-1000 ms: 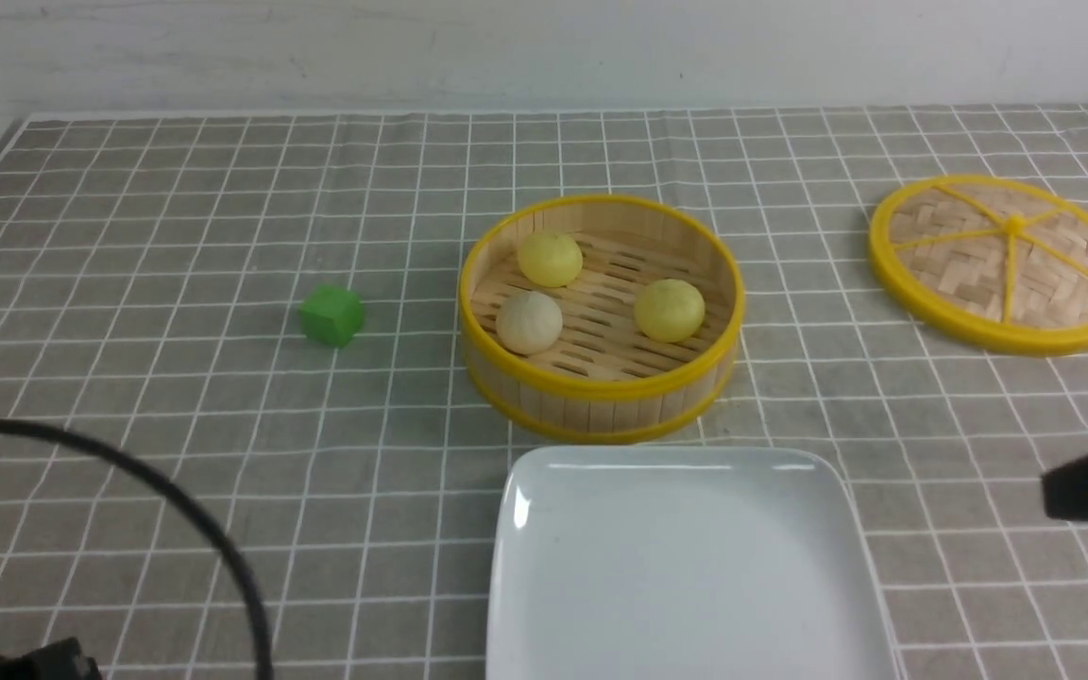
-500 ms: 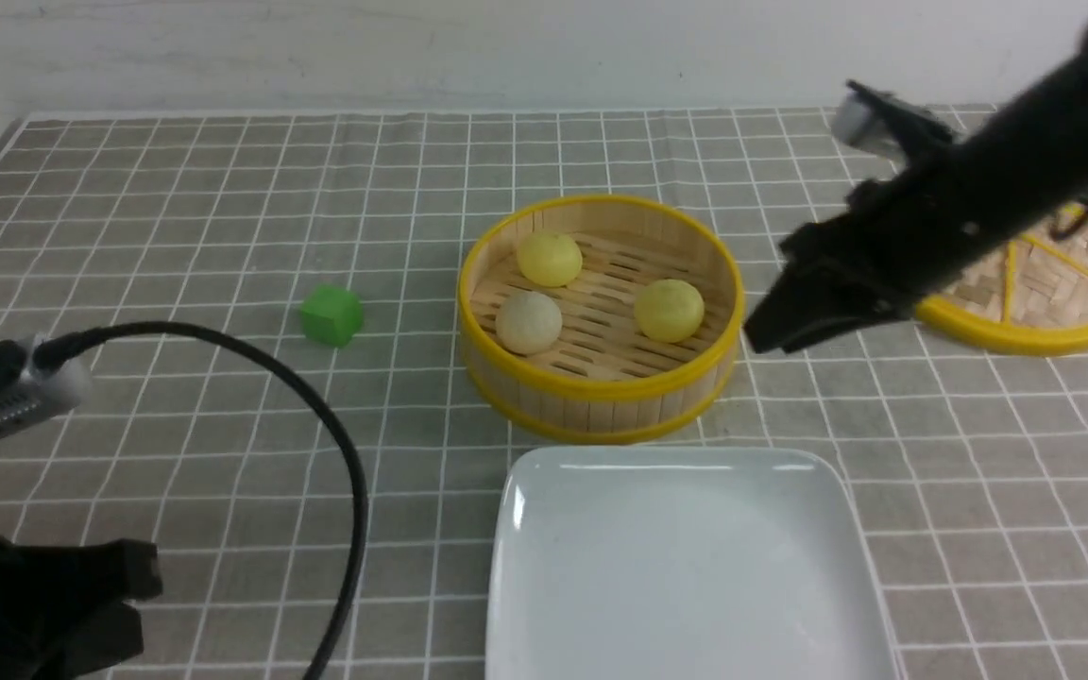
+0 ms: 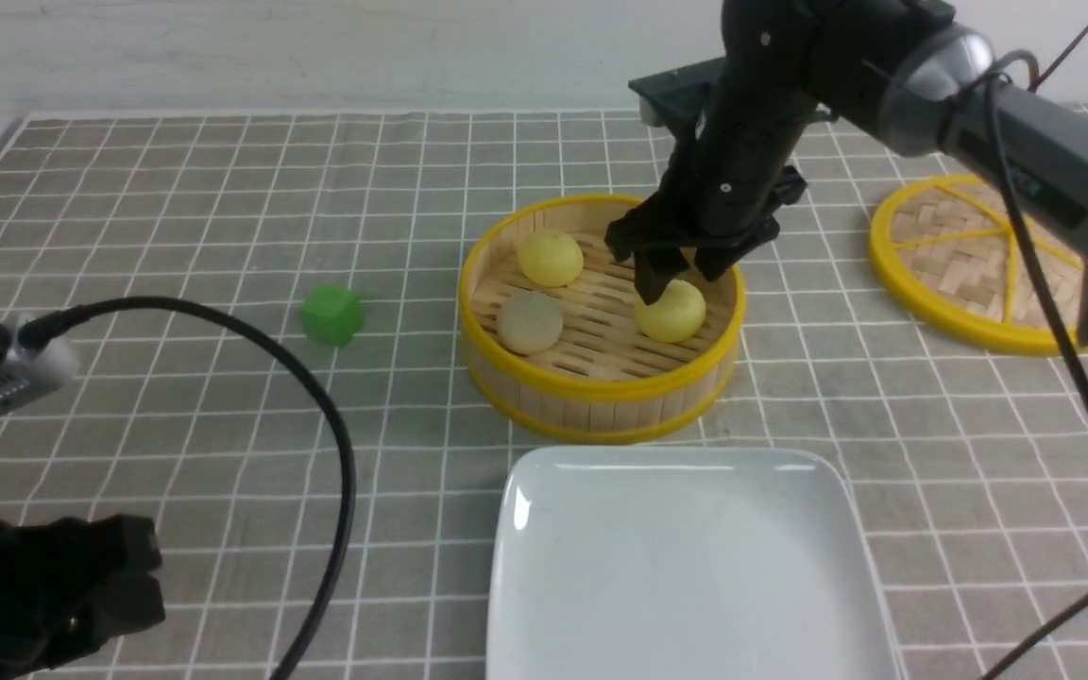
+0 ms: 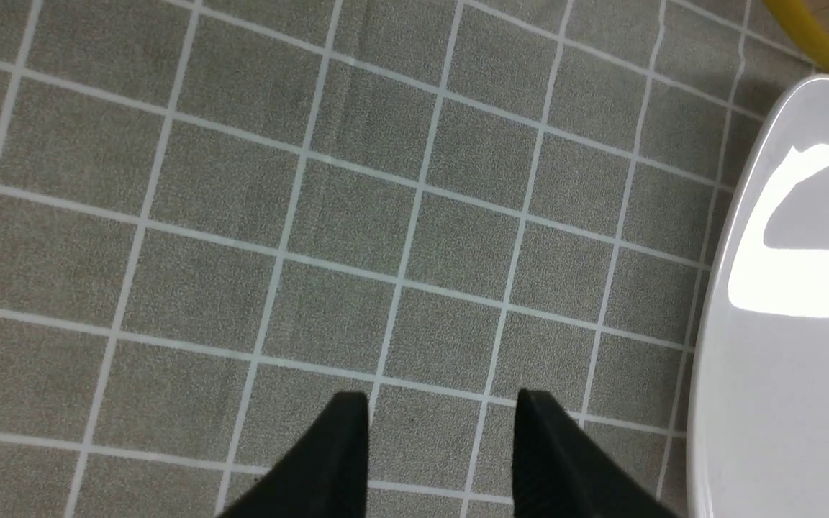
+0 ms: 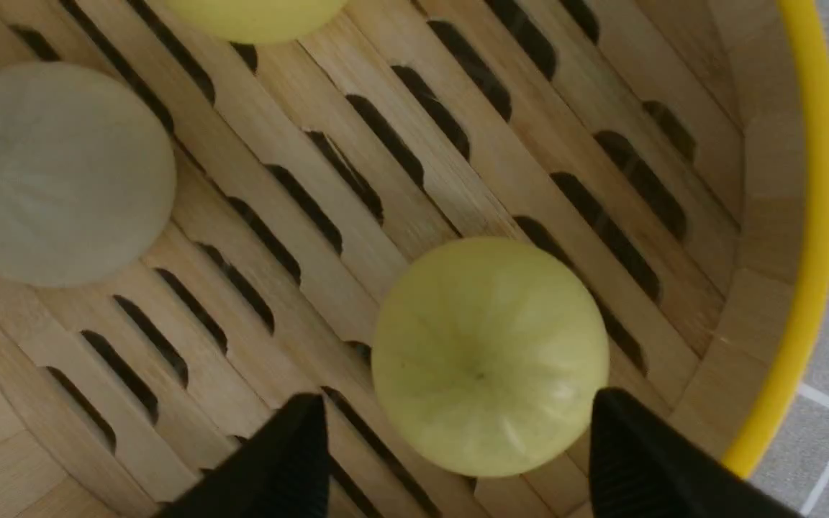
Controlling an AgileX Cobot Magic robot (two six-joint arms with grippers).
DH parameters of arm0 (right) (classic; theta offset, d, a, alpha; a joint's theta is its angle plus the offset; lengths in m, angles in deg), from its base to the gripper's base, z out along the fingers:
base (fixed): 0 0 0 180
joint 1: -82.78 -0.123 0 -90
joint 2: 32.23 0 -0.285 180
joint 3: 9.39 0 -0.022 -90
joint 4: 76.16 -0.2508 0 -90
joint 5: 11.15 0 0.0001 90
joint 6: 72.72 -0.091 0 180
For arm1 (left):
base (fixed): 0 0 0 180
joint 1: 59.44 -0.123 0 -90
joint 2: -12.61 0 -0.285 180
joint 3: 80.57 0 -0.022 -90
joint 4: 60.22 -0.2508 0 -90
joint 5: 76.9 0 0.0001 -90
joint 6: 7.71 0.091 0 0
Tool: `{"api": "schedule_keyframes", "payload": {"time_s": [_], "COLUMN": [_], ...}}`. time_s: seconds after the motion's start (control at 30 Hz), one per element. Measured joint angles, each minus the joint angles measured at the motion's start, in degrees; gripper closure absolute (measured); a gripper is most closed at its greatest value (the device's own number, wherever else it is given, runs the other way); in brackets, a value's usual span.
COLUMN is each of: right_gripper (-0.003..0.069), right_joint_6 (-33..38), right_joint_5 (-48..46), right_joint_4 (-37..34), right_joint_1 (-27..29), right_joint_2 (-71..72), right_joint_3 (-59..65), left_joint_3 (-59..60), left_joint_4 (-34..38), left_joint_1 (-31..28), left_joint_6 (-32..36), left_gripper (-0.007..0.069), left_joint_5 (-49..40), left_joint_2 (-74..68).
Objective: Put the steamed buns into the plate on the grey tablecloth.
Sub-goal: 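Reach toward a bun in the bamboo steamer with the right gripper, then move the steamed bun from the bamboo steamer onto the white plate with the right gripper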
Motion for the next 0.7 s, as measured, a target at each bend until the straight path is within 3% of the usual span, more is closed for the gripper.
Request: {"api": "schedule_keyframes", "payload": {"time_s": [0.2,0.3,0.5,0.7], "right_gripper": [0.0208,0.0281,0.0629,0.0645], "right_joint_6": [-1.3,-1.5,-1.4,-0.6], "right_joint_5": [0.6,1.0,-0.2,-1.0], "right_joint_4": [2.3,3.2,3.2,3.3], "right_joint_1": [0.0,0.0,0.0,0.0], "right_joint_2": [-3.4,-4.2,-2.8,5.3], "right_joint_3": [-0.2,-0.2,-1.4,-1.8], "left_joint_3": [0.0,0.0,0.0,0.0], "left_joint_4": [0.0,-0.1,-1.9,-2.8], "left_joint_1": [0.0,0.0,0.0,0.0], "left_joint_6": [-0.3,-0.3,-0.3,-0.3], "left_gripper": [0.0319,0.0319,0.0319,0.0319], "left_joint_5": [0.5,0.6,0.7,0.6], "left_joint_2": [0.0,0.0,0.0,0.0]}}
